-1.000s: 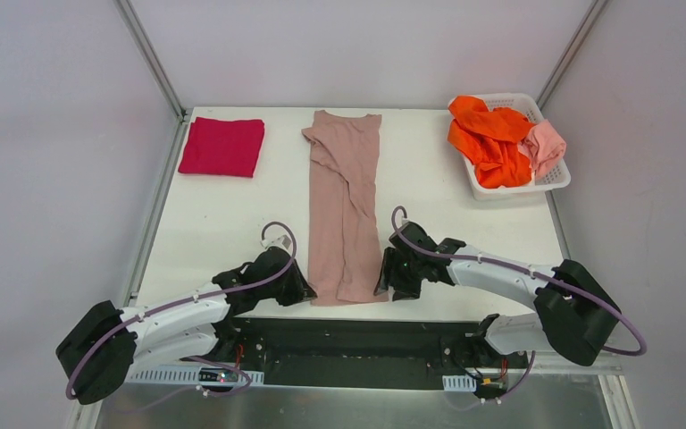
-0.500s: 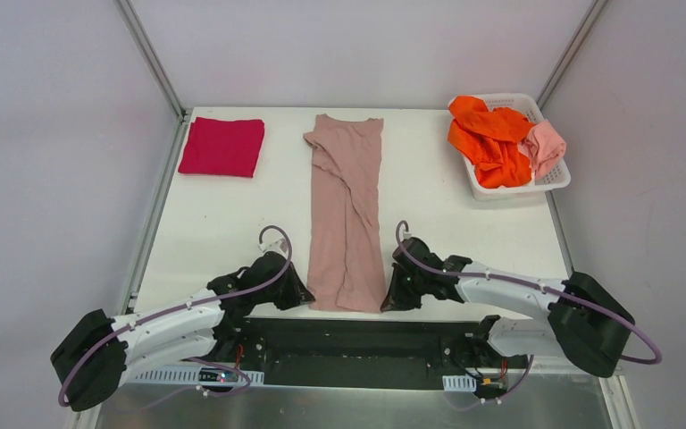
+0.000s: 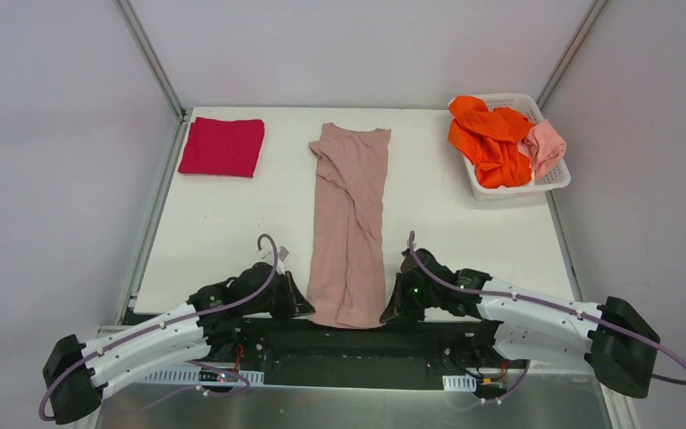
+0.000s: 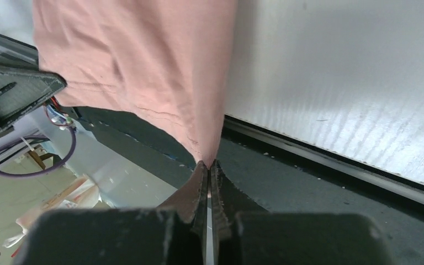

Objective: Fold and stack the t-shirts
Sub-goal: Grab the bottom of the folded rectangular tshirt with both arms, then fold the folded rectangular tshirt in 1/3 of the way

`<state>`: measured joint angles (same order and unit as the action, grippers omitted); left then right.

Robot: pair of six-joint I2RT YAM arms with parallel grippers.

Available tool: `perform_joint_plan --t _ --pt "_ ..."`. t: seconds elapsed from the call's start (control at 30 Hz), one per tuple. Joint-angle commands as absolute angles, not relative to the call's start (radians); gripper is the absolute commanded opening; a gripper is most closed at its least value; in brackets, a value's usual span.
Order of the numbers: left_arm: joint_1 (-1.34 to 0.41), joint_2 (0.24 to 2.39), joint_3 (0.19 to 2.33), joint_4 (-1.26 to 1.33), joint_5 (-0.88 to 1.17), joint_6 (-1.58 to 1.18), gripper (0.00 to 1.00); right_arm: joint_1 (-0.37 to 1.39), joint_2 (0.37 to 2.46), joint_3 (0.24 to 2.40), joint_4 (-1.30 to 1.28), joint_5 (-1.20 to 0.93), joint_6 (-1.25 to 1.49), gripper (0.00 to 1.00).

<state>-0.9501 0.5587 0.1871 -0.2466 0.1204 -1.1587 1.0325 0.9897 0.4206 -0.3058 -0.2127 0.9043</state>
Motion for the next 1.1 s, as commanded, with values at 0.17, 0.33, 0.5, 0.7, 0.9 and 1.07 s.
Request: perform_joint_plan --t 0.17,0.33,0.5,0.7,0.9,1.07 --pt "-0.945 0.749 0.474 -0.241 -0.194 -0.982 0.0 0.881 1.012 0.679 -0.385 -0.052 0.744 0.0" --pt "-0.829 0.948 0.634 -0.217 -0.252 -0.889 0.0 0.783 1.13 0.823 -0.337 0.03 0.625 0.0" --pt "-0.666 1.132 0.758 -0.153 -0.18 -0.8 0.0 0.689 1.263 0.941 -0.29 0.041 0.543 0.0" --pt "-0.585 1.324 0.901 -0.11 -0.149 -0.737 0.0 0.58 1.42 1.051 -0.226 -0.047 0.5 0.0" --pt "-0.509 1.493 1.01 -0.088 -0.049 -0.696 0.0 0.505 1.525 1.096 -0.178 -0.122 0.487 0.0" --pt "-0.475 1.589 1.074 -0.085 -0.003 -0.67 0.0 0.457 1.607 1.133 -0.145 -0.241 0.439 0.0"
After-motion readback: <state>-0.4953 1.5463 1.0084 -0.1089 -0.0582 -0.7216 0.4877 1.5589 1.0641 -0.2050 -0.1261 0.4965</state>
